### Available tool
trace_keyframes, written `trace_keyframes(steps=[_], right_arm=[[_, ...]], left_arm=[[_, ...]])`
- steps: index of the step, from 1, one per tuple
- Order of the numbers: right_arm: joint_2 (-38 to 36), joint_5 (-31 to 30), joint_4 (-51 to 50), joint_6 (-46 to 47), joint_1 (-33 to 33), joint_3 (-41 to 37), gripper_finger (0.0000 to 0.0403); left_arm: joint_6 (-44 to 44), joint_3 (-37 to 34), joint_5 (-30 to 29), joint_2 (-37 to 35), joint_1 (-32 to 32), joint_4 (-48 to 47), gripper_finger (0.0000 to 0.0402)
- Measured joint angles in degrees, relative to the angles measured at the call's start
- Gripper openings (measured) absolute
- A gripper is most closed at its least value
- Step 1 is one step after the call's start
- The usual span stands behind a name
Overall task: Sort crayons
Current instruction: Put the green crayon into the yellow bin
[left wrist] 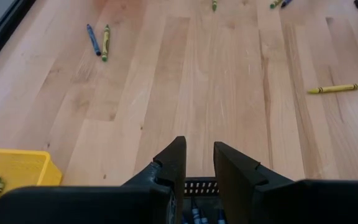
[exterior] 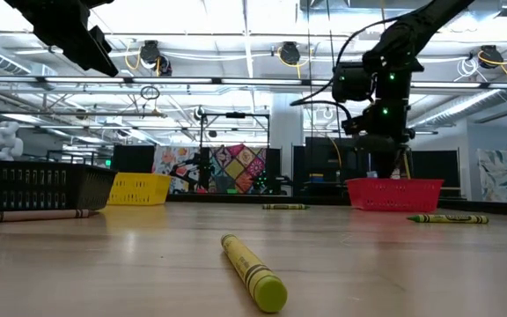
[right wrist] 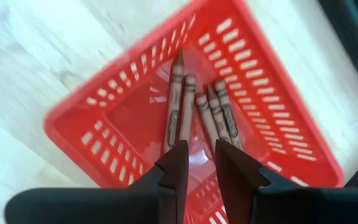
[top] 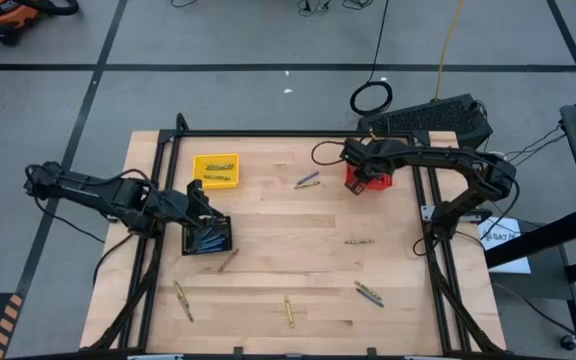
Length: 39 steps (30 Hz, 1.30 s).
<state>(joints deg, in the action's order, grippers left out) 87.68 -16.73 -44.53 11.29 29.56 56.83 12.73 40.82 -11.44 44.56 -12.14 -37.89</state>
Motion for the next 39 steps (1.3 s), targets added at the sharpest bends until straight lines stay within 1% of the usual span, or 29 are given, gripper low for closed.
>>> trace_keyframes(steps=[10,15,23,26,30,33,39], right_arm=[[0.00,0.28,-1.09,4.64,-0.04,7.53,0.0068],[-0.02,0.28,-1.07,6.07,-0.31,9.13,0.0068],[-0.02,0.23,-1.59,6.25,-1.07,9.13,0.0069],[-0.02,0.22,-1.57,6.25,-1.07,9.13,0.0069],[-0.02,0.15,-1.22,6.25,-1.07,9.13,0.0069],[-0.02,0.15,-0.47,6.25,-1.07,9.13,0.0069],[-0.02,0.26,-0.22,6.14,-1.07,9.13,0.0069]], left_arm=[[0.37,0.00,-0.65,0.58,0.00,0.04,0.0085],[0.39,0.00,-1.25,2.01,0.02,0.11,0.0085],[-0.28,0.02,4.87,8.03,0.07,2.28,0.0087],[-6.00,0.02,4.77,10.25,0.41,3.86,0.0098],[-13.08,0.02,2.66,11.04,3.70,9.38,0.0107],[-13.36,0.04,2.19,11.02,7.72,14.01,0.0107],[-13.68,0.07,2.19,12.05,14.40,18.59,0.0107]])
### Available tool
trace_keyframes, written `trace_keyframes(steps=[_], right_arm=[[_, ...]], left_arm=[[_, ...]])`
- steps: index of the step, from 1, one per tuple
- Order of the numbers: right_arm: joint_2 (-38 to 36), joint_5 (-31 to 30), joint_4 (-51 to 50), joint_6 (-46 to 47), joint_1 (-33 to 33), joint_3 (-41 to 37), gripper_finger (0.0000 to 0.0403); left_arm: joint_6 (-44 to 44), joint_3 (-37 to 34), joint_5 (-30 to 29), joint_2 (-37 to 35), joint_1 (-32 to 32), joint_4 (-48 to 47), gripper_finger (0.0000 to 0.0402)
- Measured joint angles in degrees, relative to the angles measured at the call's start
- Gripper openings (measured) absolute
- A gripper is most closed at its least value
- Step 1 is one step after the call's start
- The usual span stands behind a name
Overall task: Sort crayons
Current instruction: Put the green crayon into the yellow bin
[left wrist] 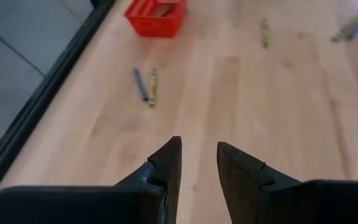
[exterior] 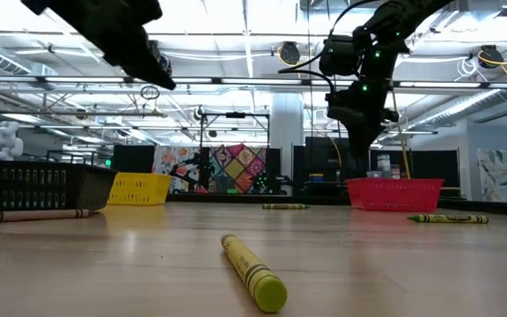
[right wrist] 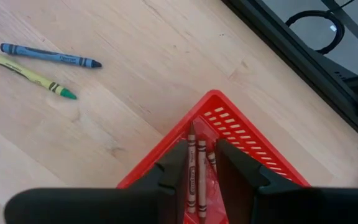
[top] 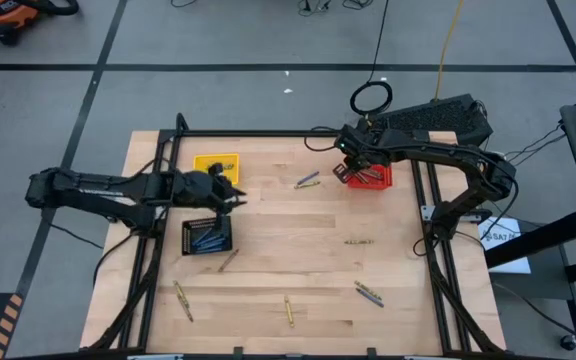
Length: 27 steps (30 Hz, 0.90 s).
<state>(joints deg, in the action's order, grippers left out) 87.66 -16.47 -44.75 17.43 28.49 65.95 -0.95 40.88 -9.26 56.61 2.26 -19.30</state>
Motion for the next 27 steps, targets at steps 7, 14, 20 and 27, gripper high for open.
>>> trace_keyframes(steps=[7,14,20,27], right_arm=[[0.00,0.02,2.28,-0.08,0.00,0.00,0.0069],[0.00,0.13,3.59,-0.08,-0.07,0.00,0.0068],[0.00,0.11,5.47,-0.14,-0.07,0.00,0.0068],[0.00,0.11,7.34,-0.54,-0.07,0.00,0.0068]], left_arm=[[-3.43,0.05,4.86,7.38,4.27,9.65,0.0107],[-5.23,4.87,7.92,17.83,9.22,11.53,0.0107],[-8.90,10.50,13.66,27.67,10.99,12.74,0.0107],[-11.14,16.48,13.72,35.25,12.66,14.51,0.0107]])
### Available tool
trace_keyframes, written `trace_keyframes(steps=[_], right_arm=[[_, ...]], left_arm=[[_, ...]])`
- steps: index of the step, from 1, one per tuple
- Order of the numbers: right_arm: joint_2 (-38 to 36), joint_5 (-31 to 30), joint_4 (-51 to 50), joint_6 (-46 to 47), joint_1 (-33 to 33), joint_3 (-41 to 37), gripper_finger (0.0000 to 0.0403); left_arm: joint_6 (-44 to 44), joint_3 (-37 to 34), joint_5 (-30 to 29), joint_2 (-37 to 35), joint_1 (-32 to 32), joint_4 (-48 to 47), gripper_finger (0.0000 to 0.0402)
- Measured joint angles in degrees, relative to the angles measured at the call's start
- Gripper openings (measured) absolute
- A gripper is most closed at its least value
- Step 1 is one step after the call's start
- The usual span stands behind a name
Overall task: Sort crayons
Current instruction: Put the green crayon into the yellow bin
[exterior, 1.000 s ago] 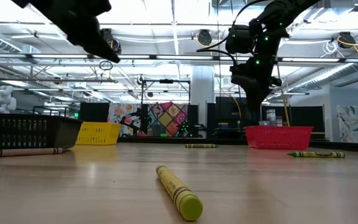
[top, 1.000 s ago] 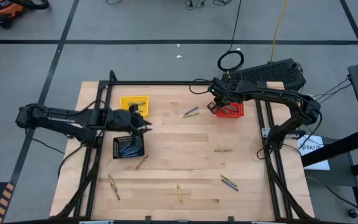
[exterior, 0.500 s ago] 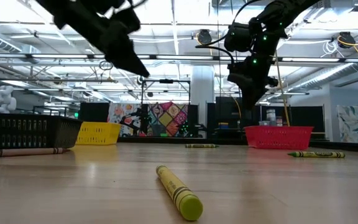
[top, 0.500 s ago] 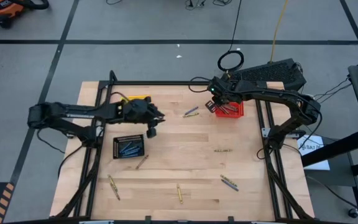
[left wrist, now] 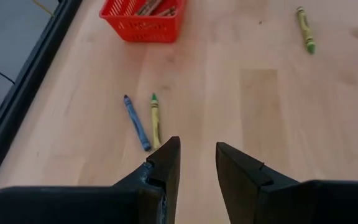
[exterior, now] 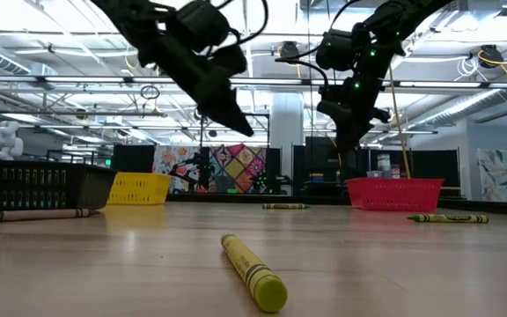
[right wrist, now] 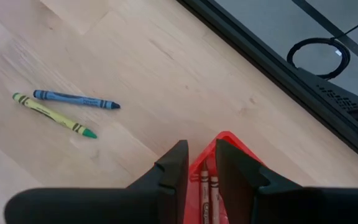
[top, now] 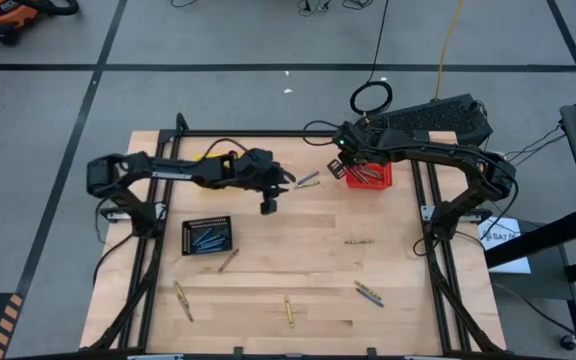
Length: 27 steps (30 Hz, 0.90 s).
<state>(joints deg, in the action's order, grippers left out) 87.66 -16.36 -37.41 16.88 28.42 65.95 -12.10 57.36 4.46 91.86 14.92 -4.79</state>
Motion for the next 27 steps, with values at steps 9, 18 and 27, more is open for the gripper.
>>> trace_keyframes(steps=[9,18,27], right_arm=[[0.00,0.02,-0.04,1.47,-0.02,0.00,0.0068],[0.00,0.02,-0.04,1.95,-0.02,0.00,0.0068],[-0.02,0.04,-0.33,1.94,-0.02,-0.01,0.0068]], left_arm=[[-0.66,6.76,6.30,8.10,2.74,-0.84,0.0107],[-0.29,14.27,6.46,16.46,4.24,-4.41,0.0107],[2.34,17.18,0.48,18.35,4.82,-17.97,0.0107]])
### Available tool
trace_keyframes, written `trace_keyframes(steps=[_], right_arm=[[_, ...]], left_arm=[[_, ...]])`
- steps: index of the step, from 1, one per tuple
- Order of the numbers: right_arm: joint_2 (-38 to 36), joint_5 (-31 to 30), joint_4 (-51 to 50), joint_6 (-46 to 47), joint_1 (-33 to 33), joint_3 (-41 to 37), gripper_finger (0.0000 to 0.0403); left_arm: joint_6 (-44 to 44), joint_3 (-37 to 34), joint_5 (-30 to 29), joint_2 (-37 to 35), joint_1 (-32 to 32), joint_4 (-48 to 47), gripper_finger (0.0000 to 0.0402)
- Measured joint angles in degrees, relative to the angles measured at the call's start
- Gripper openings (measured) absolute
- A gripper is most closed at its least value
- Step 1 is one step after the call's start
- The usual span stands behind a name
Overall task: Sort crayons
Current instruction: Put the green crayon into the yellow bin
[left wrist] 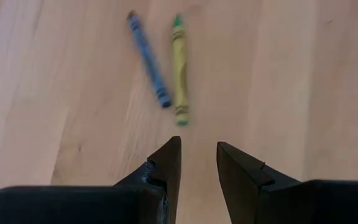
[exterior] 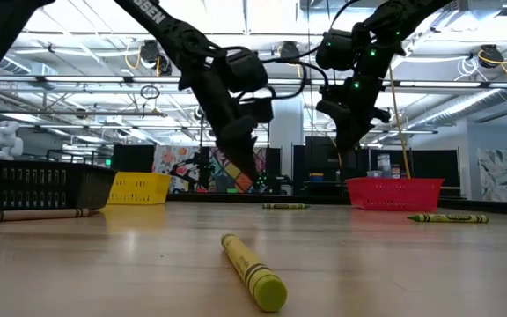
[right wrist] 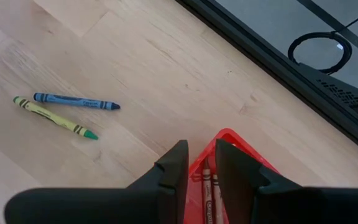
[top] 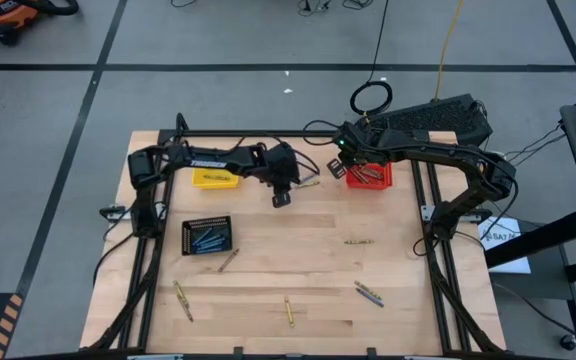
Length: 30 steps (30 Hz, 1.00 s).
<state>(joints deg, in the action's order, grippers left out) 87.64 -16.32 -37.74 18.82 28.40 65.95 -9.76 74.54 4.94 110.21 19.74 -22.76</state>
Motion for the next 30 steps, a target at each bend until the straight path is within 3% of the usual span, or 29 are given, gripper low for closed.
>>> trace_keyframes(steps=[16,30], right_arm=[[0.00,0.00,0.07,1.33,0.00,-0.02,0.0068],[0.00,0.00,0.00,1.32,-0.50,-0.02,0.0068]], left_arm=[[-1.61,0.14,4.10,3.39,1.07,3.59,0.0107],[-1.07,0.09,3.85,6.98,1.13,7.84,0.0107]])
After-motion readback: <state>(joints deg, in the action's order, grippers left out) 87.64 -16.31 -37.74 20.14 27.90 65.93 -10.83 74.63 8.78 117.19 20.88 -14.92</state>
